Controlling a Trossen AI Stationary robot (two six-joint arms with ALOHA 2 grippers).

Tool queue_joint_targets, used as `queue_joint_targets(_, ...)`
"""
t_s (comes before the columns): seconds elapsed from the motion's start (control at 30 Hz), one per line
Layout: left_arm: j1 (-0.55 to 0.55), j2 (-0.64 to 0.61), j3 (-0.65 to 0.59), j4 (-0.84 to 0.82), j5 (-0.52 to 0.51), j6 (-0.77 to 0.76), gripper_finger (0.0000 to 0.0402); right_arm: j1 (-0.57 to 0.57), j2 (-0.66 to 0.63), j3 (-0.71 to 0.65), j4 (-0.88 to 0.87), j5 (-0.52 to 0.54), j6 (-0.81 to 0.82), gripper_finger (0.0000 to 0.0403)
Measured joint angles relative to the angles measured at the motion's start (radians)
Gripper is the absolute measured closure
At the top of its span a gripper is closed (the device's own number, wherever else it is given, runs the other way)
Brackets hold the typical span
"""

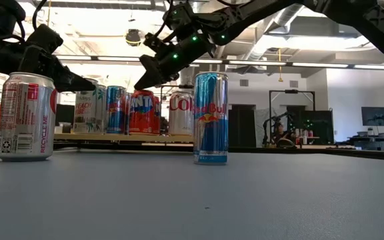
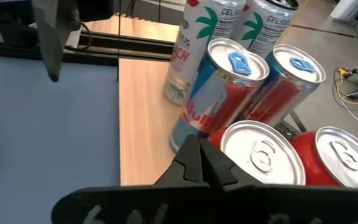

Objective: Place canned beverage on shelf
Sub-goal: Put the white pink soda can on the shelf aligned with the other white pink soda cans

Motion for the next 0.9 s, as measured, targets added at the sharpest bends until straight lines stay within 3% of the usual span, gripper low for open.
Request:
queue_joint_targets(0.63, 0.000, 0.000, 0.000, 0.000, 0.000, 0.000, 0.0177, 0.049, -0.068, 0.000, -0.080, -0.016, 0.040, 0.0403)
queue_joint_targets(0.9, 0.000, 0.000, 0.000, 0.000, 0.000, 0.000, 0.0177, 0.120, -0.192, -0.002, -0.290, -0.014, 0.116, 0.0403)
